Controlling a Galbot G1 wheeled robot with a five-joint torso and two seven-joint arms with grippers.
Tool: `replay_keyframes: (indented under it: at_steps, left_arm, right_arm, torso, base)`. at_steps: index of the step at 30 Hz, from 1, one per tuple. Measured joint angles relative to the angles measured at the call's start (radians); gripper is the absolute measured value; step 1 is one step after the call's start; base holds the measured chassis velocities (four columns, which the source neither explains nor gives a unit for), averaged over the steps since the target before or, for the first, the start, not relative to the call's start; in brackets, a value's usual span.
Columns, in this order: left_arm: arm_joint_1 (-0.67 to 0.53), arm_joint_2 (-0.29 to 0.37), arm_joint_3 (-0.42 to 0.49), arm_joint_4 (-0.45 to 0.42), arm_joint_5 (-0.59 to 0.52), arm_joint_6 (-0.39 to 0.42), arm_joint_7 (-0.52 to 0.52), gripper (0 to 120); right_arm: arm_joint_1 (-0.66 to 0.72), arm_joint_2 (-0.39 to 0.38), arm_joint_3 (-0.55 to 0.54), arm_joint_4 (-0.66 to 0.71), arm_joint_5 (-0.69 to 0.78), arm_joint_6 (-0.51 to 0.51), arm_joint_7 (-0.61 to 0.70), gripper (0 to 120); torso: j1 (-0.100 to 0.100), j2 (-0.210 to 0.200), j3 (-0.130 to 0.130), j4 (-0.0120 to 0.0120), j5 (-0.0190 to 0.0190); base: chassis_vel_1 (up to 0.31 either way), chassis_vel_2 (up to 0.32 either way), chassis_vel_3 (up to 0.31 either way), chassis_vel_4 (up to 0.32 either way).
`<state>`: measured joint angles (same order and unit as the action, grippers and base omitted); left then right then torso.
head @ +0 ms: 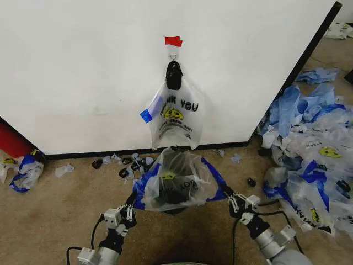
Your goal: Pick up the garbage bag from the wall and place it over the trash bin.
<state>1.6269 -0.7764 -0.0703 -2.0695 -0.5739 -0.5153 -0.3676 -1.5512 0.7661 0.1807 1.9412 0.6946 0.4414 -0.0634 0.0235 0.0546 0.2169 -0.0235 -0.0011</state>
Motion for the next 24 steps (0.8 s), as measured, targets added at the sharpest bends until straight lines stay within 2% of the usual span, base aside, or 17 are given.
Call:
replay_keyframes:
  at_steps: [6, 13, 18, 24]
  left_arm:
    - [-0.009, -0.012, 0.008, 0.026, -0.002, 0.000, 0.014, 0]
    - [-0.049, -0.051, 0.047, 0.109, 0.015, -0.018, 0.032, 0]
    - [-0.049, -0.058, 0.060, 0.111, 0.028, -0.019, 0.037, 0]
    - [-0.092, -0.068, 0.075, 0.160, 0.033, -0.029, 0.025, 0]
  right_arm:
    - [0.020, 0.014, -0.024, -0.043, -0.011, 0.009, -0.001, 0]
    - [0.078, 0.064, -0.068, -0.109, -0.025, 0.010, 0.020, 0]
    - [0.082, 0.069, -0.076, -0.116, -0.031, 0.010, 0.022, 0]
    - [0.102, 0.078, -0.092, -0.141, -0.034, 0.010, 0.022, 0]
  torso:
    - [0.000, 0.000, 0.000, -0.0001, -0.0001]
    - [0.000, 0.000, 0.000, -0.0001, -0.0003]
    - [0.000, 0.000, 0.000, 0.0000, -0.0002]
    - [0.000, 0.000, 0.000, -0.0001, -0.0001]
  base:
    - [0.000, 0.000, 0.000, 0.000]
    - [0.000, 0.000, 0.000, 0.000]
    - [0.000, 0.000, 0.000, 0.000]
    - [0.000, 0.000, 0.000, 0.000]
